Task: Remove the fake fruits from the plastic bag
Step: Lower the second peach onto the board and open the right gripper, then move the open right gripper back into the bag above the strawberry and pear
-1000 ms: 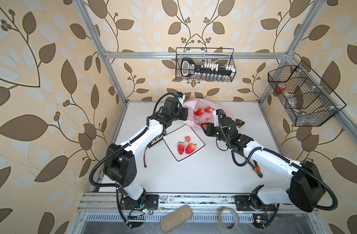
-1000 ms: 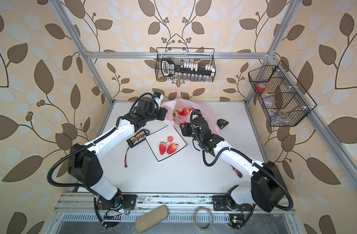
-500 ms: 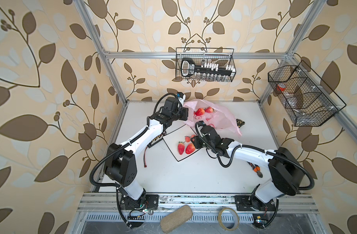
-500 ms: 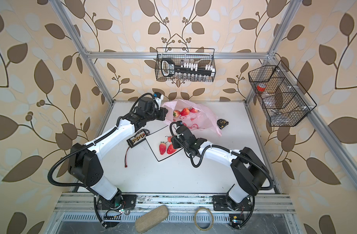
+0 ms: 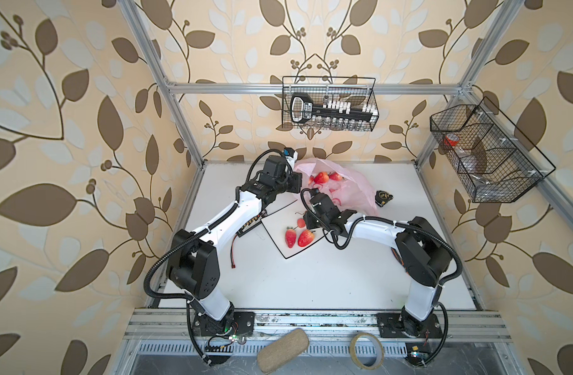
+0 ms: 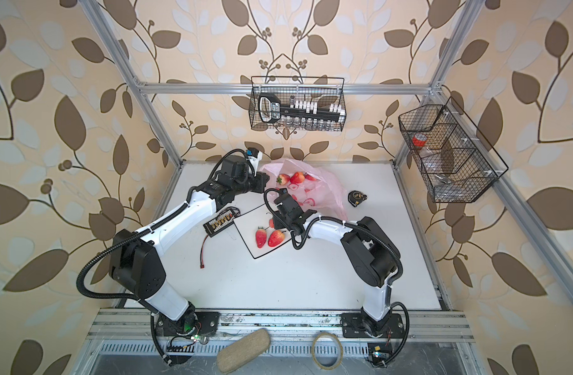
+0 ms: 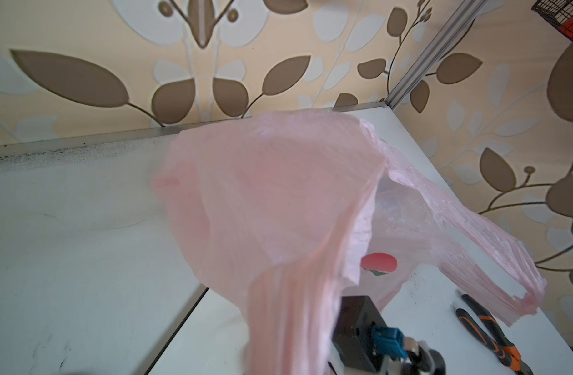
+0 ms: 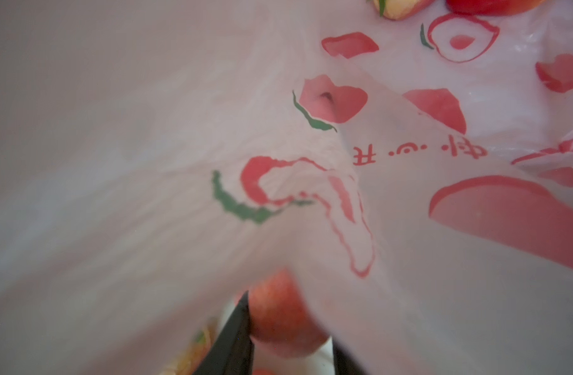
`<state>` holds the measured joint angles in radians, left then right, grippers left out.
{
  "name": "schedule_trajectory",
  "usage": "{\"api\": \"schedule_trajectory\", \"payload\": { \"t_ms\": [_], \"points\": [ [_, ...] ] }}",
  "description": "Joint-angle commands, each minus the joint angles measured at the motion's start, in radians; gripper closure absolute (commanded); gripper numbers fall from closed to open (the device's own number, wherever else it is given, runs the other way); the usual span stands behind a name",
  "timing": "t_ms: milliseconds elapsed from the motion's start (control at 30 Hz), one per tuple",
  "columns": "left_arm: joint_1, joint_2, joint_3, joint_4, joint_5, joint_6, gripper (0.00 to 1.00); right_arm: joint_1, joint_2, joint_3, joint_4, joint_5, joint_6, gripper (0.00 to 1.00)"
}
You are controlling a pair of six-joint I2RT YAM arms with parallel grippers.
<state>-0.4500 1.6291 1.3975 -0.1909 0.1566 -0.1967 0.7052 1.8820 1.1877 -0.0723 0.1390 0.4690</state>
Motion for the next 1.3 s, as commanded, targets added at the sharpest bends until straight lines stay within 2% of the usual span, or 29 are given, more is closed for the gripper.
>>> {"api": "schedule_trajectory", "payload": {
  "t_ms": [0, 200, 400, 600, 933, 1267],
  "points": [
    [0.008, -0.029, 0.04, 0.018, 0.023, -0.004, 1.0, -0.005, 0.038, 0.03, -0.05, 0.026, 0.021, 0.63],
    [0.008, -0.03, 0.037, 0.021, 0.034, -0.009, 1.0, -0.007, 0.069, 0.033, -0.054, 0.009, 0.023, 0.58],
    [0.008, -0.026, 0.038, 0.021, 0.036, -0.009, 1.0, -0.009, 0.063, 0.033, -0.05, -0.014, 0.028, 0.45],
    [0.008, -0.025, 0.037, 0.022, 0.035, -0.009, 1.0, -0.007, -0.005, -0.008, -0.011, -0.048, 0.007, 0.34],
    [0.008, -0.02, 0.038, 0.028, 0.035, -0.007, 1.0, -0.007, -0.255, -0.176, 0.054, -0.128, -0.067, 0.28],
    [0.008, -0.021, 0.041, 0.036, 0.034, -0.01, 1.0, -0.009, -0.589, -0.322, 0.054, -0.198, -0.135, 0.32]
  ]
}}
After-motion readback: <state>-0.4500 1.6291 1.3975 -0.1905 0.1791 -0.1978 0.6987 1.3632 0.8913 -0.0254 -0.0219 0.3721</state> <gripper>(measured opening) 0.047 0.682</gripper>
